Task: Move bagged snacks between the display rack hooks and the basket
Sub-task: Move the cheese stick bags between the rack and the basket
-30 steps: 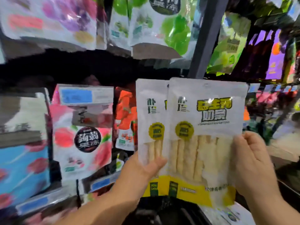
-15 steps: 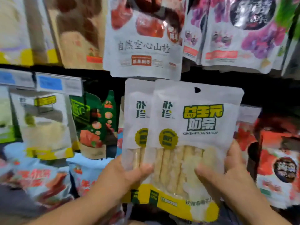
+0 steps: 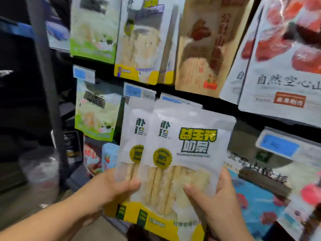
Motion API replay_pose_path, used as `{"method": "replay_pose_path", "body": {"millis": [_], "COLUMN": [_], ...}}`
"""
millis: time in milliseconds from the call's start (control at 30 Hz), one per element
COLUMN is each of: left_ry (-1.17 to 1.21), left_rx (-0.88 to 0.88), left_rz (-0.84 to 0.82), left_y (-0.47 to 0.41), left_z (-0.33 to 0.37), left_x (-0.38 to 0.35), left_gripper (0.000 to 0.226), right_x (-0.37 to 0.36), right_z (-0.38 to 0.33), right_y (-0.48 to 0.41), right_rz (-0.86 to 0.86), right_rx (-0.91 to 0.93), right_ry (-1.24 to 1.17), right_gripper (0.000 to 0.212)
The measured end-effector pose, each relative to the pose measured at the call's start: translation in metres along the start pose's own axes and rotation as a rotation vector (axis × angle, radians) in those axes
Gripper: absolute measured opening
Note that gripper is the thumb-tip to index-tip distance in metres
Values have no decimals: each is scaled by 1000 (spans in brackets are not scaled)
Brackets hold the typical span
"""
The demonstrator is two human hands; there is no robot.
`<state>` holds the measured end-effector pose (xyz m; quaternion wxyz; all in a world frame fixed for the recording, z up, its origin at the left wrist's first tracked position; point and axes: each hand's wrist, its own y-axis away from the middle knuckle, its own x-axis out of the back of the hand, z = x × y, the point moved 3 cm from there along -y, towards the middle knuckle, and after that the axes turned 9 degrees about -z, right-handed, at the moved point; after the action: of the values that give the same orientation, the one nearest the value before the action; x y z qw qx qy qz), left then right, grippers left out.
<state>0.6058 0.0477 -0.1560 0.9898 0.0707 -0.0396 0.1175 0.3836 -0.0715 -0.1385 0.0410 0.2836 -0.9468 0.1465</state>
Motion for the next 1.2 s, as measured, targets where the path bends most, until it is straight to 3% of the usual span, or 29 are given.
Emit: {"method": "replay_pose_path", "body": {"millis": [67, 167, 300, 433, 533, 700, 900, 1200], "left_ry": [-44, -129, -180, -119, -115, -151, -74, -79], "left_rx": [20, 52, 95, 128, 137, 128, 67, 136], "left_rz": [41, 108, 193, 298, 396, 595, 780, 820], "left_y": [3, 7, 10, 11, 7, 5, 5, 1], "left_z": [-2, -7, -16, -31, -40, -37, -37, -39], "left_x": [23, 63, 100, 119, 127, 133, 139, 142], "left_gripper": [59, 83, 84, 58, 27, 11, 16, 29], "right_x": [-15, -33, -56, -82, -102, -126, -145, -152], "right_z": [8, 18, 27, 32, 36, 36, 26, 26], "right_y": [-10, -21, -28, -42, -56, -79, -102, -116], "right_rz": [-4, -13, -27, -68, -74, -22, -28, 40], "right_rx": [-12, -27, -38, -47, -50, -32, 30, -3], "right_ry": [4, 47, 85, 98, 79, 59, 59, 98], "right_gripper": [64, 60, 59, 57, 51, 44, 45, 50]}}
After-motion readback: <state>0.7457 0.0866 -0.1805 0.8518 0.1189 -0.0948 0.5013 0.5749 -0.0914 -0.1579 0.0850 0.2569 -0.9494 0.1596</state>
